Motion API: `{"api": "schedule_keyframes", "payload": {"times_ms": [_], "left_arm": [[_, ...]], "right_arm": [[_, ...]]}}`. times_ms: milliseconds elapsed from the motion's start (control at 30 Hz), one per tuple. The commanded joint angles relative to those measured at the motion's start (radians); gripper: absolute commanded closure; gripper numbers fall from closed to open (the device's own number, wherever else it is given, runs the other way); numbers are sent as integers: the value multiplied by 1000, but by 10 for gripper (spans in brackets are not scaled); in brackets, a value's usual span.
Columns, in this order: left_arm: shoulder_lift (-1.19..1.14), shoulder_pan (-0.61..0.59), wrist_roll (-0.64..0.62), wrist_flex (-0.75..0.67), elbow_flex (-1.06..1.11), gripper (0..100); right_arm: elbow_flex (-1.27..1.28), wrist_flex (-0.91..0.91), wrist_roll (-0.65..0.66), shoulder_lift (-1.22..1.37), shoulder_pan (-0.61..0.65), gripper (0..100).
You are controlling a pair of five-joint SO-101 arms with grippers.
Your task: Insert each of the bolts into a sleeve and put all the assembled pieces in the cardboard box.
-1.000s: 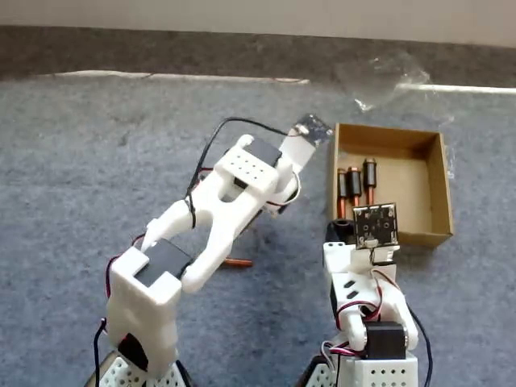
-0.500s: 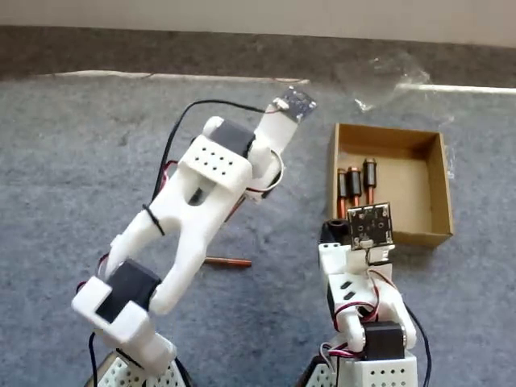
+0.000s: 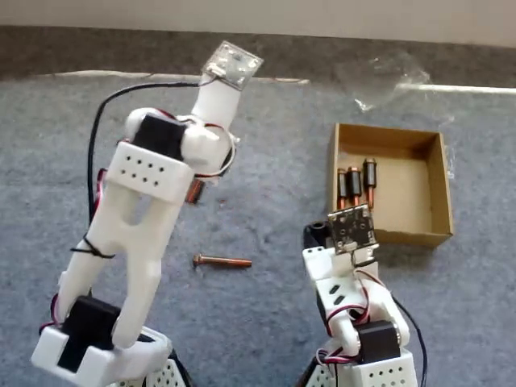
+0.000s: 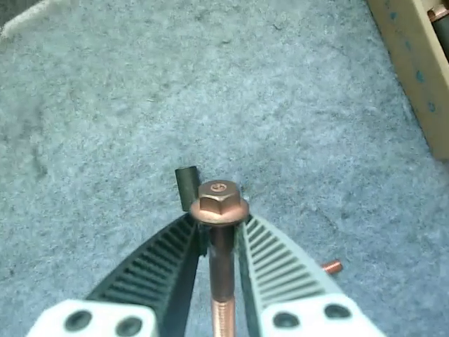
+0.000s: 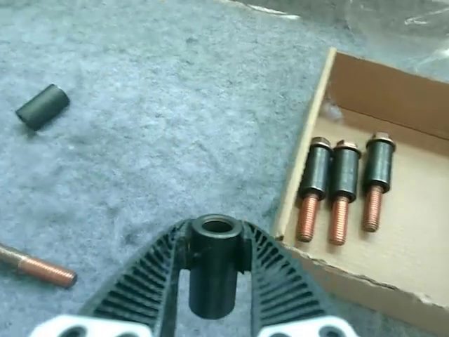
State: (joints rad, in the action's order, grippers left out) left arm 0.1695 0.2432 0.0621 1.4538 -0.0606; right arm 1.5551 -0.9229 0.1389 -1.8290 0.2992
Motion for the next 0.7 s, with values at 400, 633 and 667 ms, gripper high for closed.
{"api": "schedule_keyframes", "payload": {"times_ms": [400,633,667], "left_arm": [[390,-18,115,-54,263,995],[595,-21,115,-221,463,995],[616,-21,115,-235,479,995]], "right_arm": [[137,355,8,-8,219,994],[137,478,6,-8,282,994],[142,506,8,-7,303,994]]}}
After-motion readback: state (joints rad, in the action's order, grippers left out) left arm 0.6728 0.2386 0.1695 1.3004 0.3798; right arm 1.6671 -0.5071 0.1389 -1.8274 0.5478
